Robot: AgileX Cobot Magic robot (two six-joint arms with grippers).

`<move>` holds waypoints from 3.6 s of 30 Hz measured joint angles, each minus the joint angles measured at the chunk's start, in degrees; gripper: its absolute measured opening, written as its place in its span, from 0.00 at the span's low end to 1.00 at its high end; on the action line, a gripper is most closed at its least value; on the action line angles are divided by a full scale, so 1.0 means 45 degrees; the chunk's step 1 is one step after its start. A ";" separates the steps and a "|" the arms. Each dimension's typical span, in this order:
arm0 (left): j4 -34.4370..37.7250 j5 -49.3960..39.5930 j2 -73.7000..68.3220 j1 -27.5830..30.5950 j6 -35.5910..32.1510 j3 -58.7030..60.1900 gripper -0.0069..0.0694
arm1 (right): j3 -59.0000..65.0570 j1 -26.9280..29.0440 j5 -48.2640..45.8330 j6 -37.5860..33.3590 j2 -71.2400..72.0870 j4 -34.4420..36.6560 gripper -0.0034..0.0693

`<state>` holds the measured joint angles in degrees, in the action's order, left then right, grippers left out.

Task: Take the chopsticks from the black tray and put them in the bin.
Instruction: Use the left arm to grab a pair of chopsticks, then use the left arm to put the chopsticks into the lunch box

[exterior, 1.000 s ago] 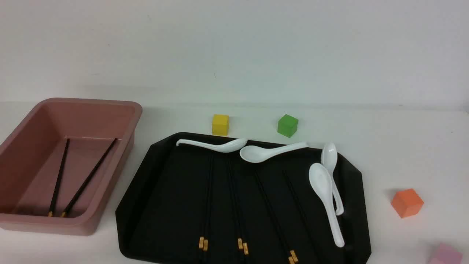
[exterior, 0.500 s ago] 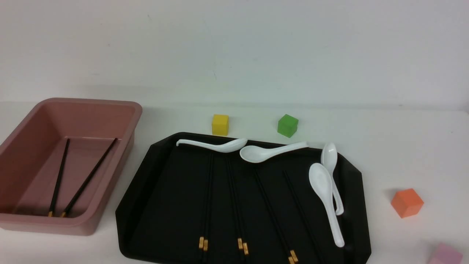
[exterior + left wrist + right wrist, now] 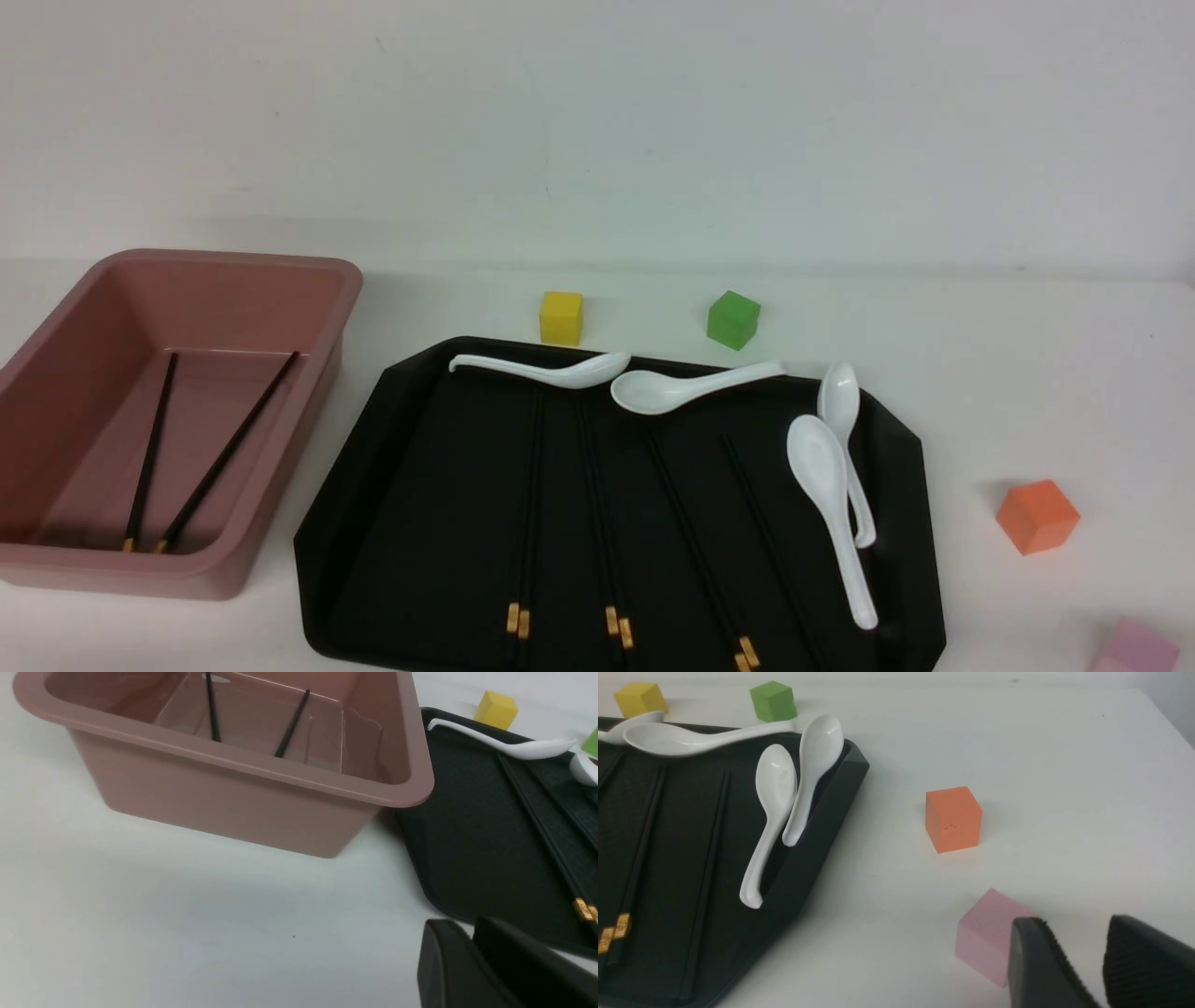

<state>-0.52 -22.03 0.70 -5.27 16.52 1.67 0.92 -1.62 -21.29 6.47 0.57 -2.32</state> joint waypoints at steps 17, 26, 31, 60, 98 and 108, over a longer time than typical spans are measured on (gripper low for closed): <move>1.0697 0.1846 0.0000 0.0000 0.7681 0.0000 0.22 | 0.0000 0.0000 0.0000 0.0000 0.0000 0.0000 0.38; 1.1946 0.2914 0.0000 -0.0047 0.6051 -0.1267 0.22 | 0.0000 0.0000 0.0000 0.0000 0.0000 0.0000 0.38; 1.0061 0.1154 -0.2480 -0.0047 0.2712 -0.5253 0.14 | 0.0000 0.0000 0.0000 0.0000 0.0000 0.0000 0.38; 0.1051 -0.7620 -2.1663 -0.5919 0.4214 -1.5591 0.17 | 0.0000 0.0000 0.0000 0.0011 0.0000 0.0000 0.38; -0.0503 -0.6960 -2.5342 -0.6160 0.5529 -1.8582 0.23 | 0.0000 0.0000 0.0000 0.0011 0.0000 0.0000 0.38; -0.1107 -0.9011 -2.0399 -0.3461 0.3598 -1.8765 0.23 | 0.0000 0.0000 0.0000 0.0011 0.0000 0.0000 0.38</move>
<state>-5.50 -62.57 -91.10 -20.85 32.71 -82.77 0.92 -1.62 -21.29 6.52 0.57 -2.32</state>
